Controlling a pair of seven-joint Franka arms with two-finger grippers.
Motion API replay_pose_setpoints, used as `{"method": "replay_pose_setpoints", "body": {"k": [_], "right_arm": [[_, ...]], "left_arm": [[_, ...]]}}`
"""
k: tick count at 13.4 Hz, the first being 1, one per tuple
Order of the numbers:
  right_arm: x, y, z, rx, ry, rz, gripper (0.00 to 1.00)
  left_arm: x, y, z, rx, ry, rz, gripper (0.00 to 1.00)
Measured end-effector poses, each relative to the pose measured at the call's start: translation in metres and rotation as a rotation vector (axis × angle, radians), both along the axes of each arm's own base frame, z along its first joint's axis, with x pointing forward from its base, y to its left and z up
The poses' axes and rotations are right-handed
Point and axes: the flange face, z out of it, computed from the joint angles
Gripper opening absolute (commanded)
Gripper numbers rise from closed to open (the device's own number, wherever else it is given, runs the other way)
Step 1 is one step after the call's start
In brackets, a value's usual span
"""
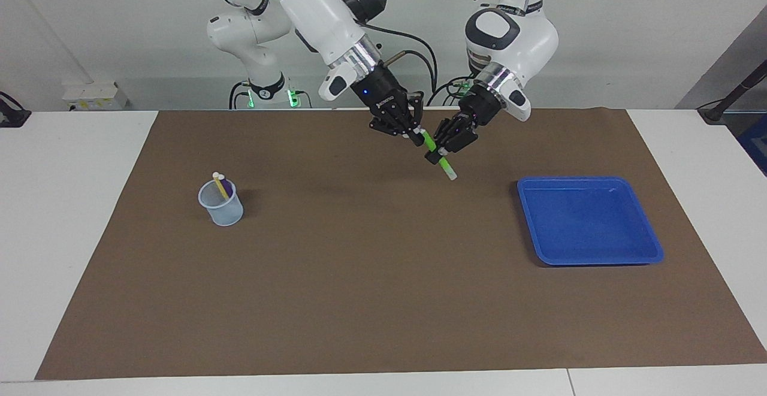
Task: Right arm passes pens to left for tray arrangement
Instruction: 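Close the left gripper on the green pen, open the right gripper, then lower the green pen into the tray with the left gripper while the right gripper returns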
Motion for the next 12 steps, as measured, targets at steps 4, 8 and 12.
{"method": "replay_pose_setpoints", "body": {"k": [4,8,12], "right_arm": [[0.0,0.0,0.0,0.0,0.0,0.0,1.0],[0.004,-0.006,0.001,0.0,-0.002,-0.01,1.0],[0.017,-0.037,0.0,-0.114,-0.021,0.091,1.0]], "left_arm": [[0.0,0.0,0.001,0.018,-0.014,-0.012,0.0],[0.005,0.002,0.002,0.086,-0.045,-0.09,0.0],[0.019,0.034,0.001,0.291,-0.041,-0.366,0.0]]}}
